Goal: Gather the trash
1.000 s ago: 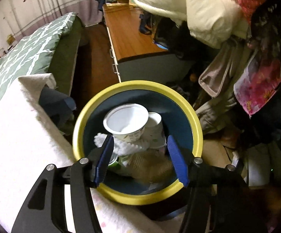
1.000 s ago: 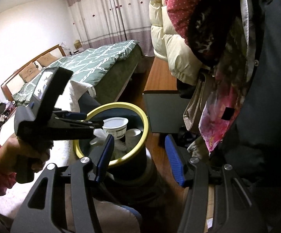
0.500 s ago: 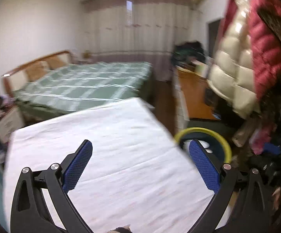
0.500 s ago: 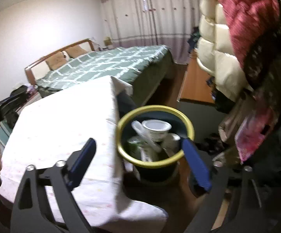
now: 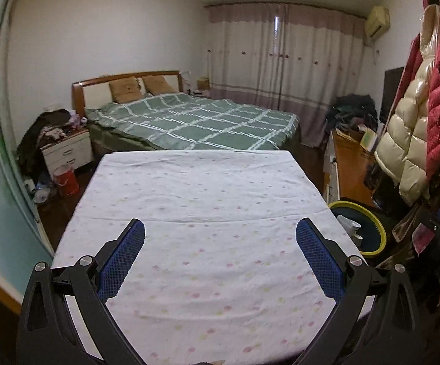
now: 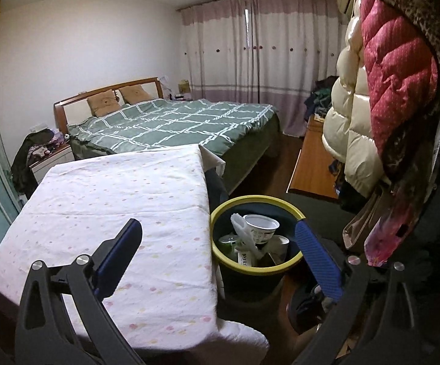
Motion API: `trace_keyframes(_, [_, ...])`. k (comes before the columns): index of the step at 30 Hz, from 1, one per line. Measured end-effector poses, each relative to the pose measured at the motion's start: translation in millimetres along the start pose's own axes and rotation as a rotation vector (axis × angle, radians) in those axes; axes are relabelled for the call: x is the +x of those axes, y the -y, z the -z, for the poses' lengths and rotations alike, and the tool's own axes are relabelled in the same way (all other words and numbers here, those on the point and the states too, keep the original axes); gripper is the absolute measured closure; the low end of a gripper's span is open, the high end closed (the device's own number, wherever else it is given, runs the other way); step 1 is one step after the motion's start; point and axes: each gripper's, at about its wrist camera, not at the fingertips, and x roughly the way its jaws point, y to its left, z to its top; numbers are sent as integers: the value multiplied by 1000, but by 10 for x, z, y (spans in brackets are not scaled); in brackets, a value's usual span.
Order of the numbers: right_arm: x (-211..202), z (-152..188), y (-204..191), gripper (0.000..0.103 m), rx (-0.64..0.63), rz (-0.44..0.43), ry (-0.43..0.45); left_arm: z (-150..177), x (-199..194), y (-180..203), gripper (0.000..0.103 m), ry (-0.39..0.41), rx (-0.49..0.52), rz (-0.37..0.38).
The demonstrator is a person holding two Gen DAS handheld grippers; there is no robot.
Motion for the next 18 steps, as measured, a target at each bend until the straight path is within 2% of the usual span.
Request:
trace_keyframes(4, [-117, 44, 11, 7, 12, -5, 16, 98, -231, -33, 5, 32, 20, -52])
trace_keyframes(8, [-179, 64, 29, 7, 22, -11, 23, 142, -350, -121, 5, 43, 11, -61])
trace_keyframes(18, [-132, 42, 36, 7, 37, -15, 18, 111, -241, -170, 5, 23, -7, -77])
